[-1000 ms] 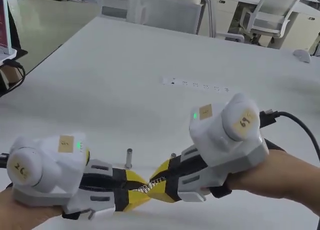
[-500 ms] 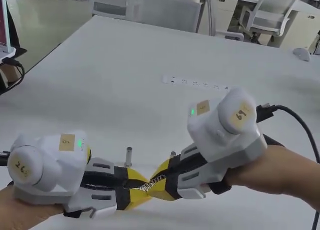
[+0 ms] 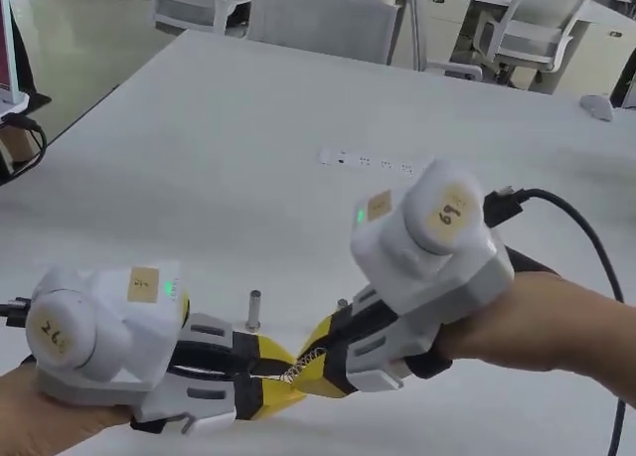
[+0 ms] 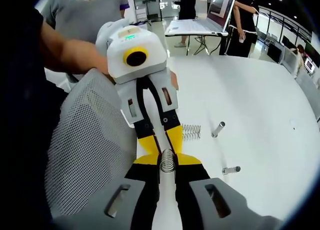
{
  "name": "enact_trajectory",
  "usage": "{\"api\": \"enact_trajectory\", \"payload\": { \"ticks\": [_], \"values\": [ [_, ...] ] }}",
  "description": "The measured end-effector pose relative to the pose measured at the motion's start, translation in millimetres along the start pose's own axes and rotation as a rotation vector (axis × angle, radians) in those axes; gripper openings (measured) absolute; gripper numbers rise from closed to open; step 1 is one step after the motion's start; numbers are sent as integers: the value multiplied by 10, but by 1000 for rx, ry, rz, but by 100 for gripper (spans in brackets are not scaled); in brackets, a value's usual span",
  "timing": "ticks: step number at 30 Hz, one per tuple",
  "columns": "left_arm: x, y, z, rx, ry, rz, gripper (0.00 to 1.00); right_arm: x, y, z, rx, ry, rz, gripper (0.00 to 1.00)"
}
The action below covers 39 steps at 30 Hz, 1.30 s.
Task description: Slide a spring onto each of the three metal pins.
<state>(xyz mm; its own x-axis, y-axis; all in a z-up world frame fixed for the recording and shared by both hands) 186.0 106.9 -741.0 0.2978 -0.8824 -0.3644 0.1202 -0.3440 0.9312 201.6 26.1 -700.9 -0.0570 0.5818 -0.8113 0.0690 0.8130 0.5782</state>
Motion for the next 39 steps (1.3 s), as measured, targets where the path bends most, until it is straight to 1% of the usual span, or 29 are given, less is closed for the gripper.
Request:
{"api": "enact_trajectory", "payload": {
  "ticks": [5,9,11,17,21,24,26,28,33,36,39],
  "values": [
    [15,-3,-12,3,3,-5,3,7,4,19,-3,-2,-14,8],
    [18,-9,-15,-4,1,-7,3,7,3,29,-3,-1,-23,8],
    [25,-20,-19,-8,0,-14,4,9,10,32,-3,1,-29,8],
    [16,-34,-28,-25,8,-9,12,10,5,49,-15,-5,-56,8],
    [-11,-52,-45,-39,20,0,15,-7,-11,69,-13,-11,-63,8],
    [-28,-73,-56,-50,32,-5,19,-33,-30,89,-9,-18,-64,8],
    [-41,-81,-59,-53,36,-5,20,-61,-44,104,-7,-28,-65,8],
    [-49,-90,-62,-62,40,-4,24,-92,-63,125,-1,-37,-63,8],
    [-95,-117,-57,-83,59,7,28,-175,-107,159,11,-58,-63,8],
    [-139,-146,-71,-106,78,8,33,-218,-140,187,16,-70,-71,8],
    [-196,-164,-89,-124,102,18,37,-266,-169,220,24,-82,-74,8]
  ]
}}
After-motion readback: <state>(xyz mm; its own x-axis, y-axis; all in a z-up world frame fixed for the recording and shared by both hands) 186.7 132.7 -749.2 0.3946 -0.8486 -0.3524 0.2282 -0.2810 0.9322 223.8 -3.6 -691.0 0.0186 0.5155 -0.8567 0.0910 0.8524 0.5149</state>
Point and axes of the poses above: the centre of the closed fingertips' face, and the gripper's own axes: x roughly forward along the fingers, z roughly to its right, y roughly out of its top, the point moved 7 cm from there along -x, roughly backward along the fingers, and after that the axes turned 2 degrees about -z, right-handed, at the moved point
